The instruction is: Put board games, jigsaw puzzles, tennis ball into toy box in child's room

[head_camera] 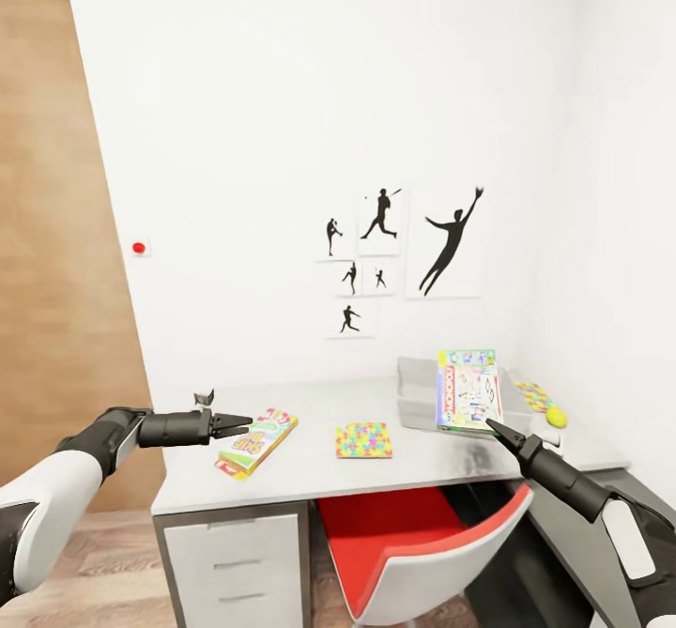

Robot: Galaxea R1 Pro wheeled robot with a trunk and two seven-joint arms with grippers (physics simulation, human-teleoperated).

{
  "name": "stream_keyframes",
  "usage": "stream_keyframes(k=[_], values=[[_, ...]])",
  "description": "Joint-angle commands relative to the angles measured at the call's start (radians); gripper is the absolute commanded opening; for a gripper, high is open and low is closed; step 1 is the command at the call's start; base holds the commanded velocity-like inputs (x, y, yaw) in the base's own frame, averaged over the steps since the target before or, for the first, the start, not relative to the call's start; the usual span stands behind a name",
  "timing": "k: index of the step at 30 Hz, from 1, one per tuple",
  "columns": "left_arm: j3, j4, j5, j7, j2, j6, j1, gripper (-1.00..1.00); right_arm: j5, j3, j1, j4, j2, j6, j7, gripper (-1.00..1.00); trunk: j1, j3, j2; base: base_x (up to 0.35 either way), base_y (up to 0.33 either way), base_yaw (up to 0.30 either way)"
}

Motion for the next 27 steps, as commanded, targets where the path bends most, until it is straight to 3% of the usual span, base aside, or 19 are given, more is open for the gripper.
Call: stream_keyframes(k=[1,13,27], values=[[0.008,0.0,-0.011,-0.006,0.0,0.01,0.0,1.0,-0.003,-0.001,-0.001,0.001,0.0,0.006,0.002,-1.0,0.001,-0.002,-0.001,0.215,0.085,-0.092],[0.008,0.0,-0.011,-0.005,0.001,0.008,0.0,1.0,-0.003,-0.002,-0.001,0.002,0.001,0.006,0.002,-1.0,0.001,-0.02,-0.001,0.097,0.166,-0.113],[0.009,-0.001,-0.009,-0.007,0.003,0.005,0.0,1.0,-0.005,-0.003,-0.001,0.003,-0.004,0.008,0.004,-1.0,0.001,-0.039,-0.001,0.098,0.075,-0.164]])
